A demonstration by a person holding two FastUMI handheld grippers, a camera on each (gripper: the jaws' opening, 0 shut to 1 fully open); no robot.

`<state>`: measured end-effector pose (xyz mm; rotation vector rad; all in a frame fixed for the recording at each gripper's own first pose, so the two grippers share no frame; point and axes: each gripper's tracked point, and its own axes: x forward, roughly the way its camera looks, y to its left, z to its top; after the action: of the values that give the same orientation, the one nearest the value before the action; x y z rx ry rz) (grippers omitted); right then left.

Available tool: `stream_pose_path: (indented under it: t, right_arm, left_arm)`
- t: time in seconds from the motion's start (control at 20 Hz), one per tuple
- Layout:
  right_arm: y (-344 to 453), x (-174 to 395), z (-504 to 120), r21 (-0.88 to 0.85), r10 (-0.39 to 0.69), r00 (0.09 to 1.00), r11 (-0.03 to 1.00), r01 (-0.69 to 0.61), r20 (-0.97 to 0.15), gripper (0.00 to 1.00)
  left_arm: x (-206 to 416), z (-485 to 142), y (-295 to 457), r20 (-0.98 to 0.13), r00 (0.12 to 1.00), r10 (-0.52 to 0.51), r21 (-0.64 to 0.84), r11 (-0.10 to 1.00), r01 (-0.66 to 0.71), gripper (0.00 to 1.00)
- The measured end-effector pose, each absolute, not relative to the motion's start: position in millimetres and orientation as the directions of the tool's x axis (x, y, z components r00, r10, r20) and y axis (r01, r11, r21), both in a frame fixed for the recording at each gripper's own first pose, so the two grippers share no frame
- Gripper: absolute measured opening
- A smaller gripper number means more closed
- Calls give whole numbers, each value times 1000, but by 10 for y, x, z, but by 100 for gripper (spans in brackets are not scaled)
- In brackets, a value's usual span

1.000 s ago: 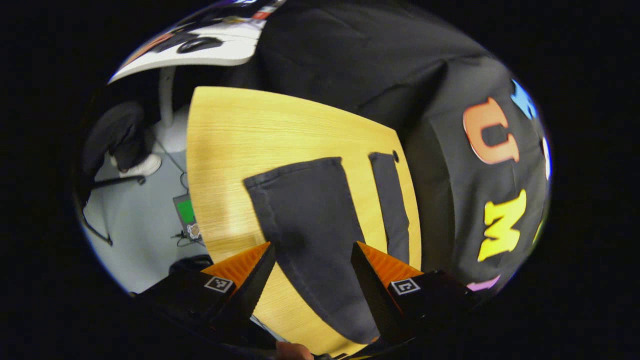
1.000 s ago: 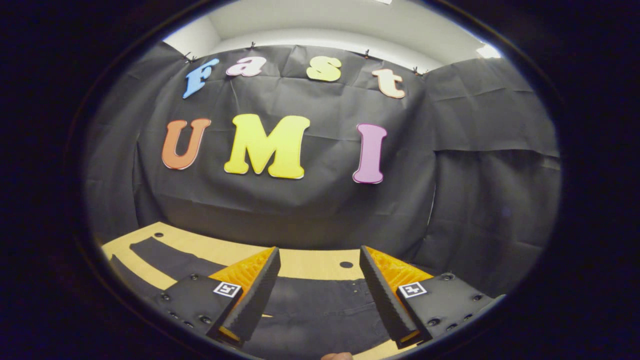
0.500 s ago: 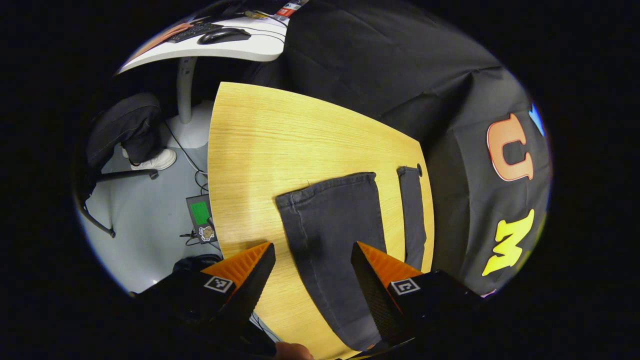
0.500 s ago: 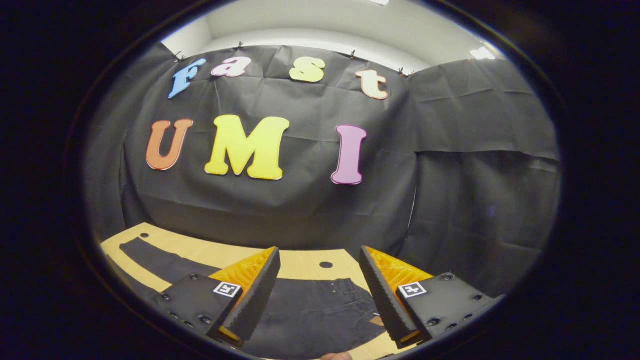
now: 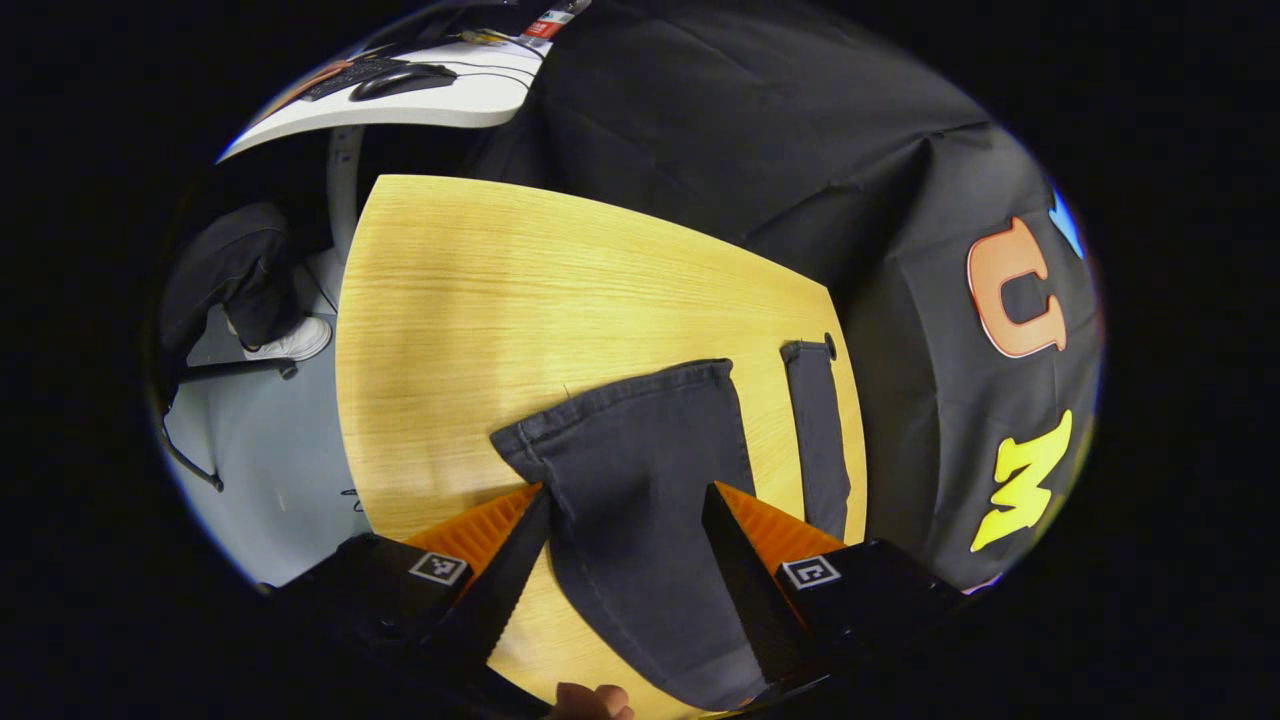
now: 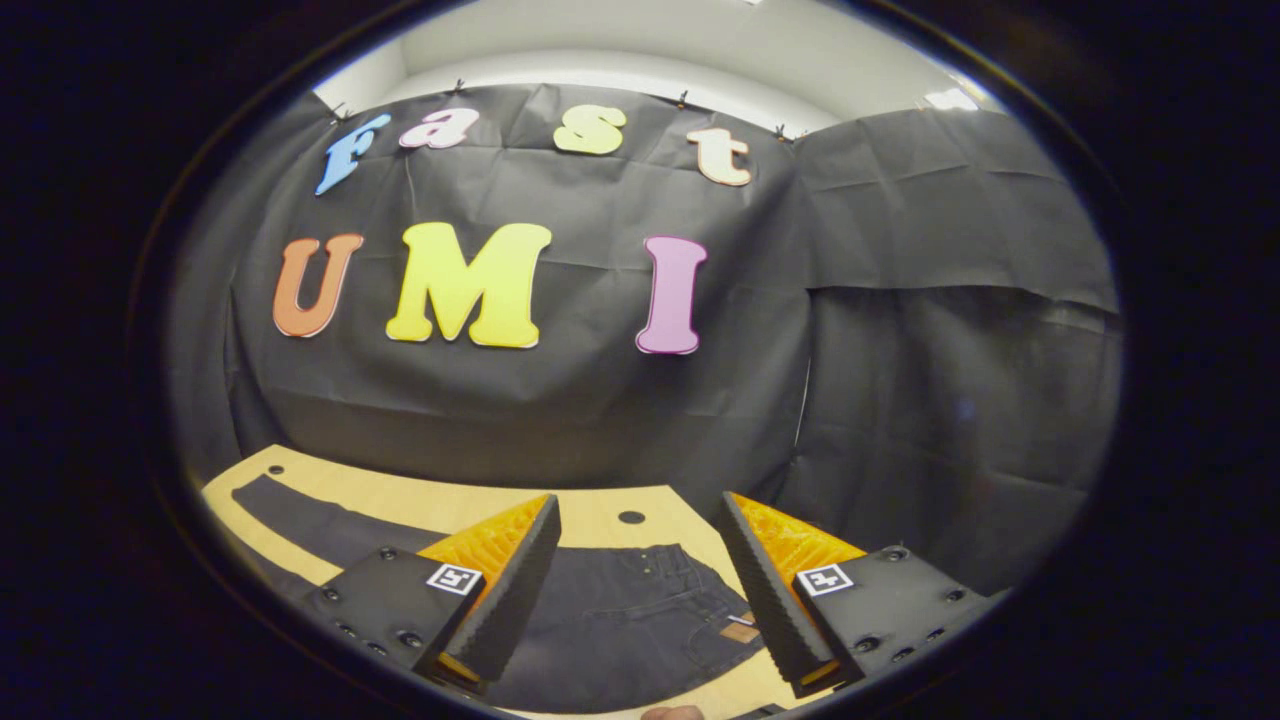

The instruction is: Grasp the waist and the cuffs of the jeans and fold them to make the two legs overlap; first hold the waist and fold one-third of the jeans toward the cuffs, then hold the cuffs and fold the remaining one-third in the same direction to finish folding.

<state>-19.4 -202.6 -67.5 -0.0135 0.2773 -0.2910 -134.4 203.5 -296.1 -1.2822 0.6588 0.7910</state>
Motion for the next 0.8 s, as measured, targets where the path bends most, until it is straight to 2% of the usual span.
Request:
stream_pose_path:
  t: [0.15,0.25,0.3,0.35,0.45,0.55,0.65,0.8]
  right_arm:
    - [-2089,-242,-783,-45,-299,908,953,299,-295,99]
    - [-2180,-270,-869,-18,-311,894,946,322,-323,99]
    - [-2241,-283,-941,5,-317,883,941,339,-346,99]
    - [-2282,-288,-996,26,-315,875,937,349,-369,99]
    - [-2388,-333,-1264,95,-294,832,921,379,-470,98]
    - [-2509,-405,-1544,208,-253,762,868,450,-596,98]
    - [-2595,-468,-1828,322,-195,668,757,568,-719,99]
    - [-2904,-582,-2241,350,-167,536,593,725,-827,98]
  left_arm:
    - [-1232,-2978,2067,-785,602,146,-594,98,-798,92]
    - [-1205,-3023,2053,-794,594,128,-572,175,-802,89]
    - [-1199,-3048,2041,-797,592,117,-561,217,-799,79]
    - [-1289,-3157,2051,-832,543,110,-509,235,-828,75]
    - [-1283,-3187,2057,-816,572,85,-554,168,-815,16]
    - [-1272,-3156,2067,-800,597,55,-589,112,-800,11]
    - [-1269,-3172,2077,-789,613,32,-608,105,-787,7]
    - [-1260,-3165,2073,-776,630,2,-629,71,-774,6]
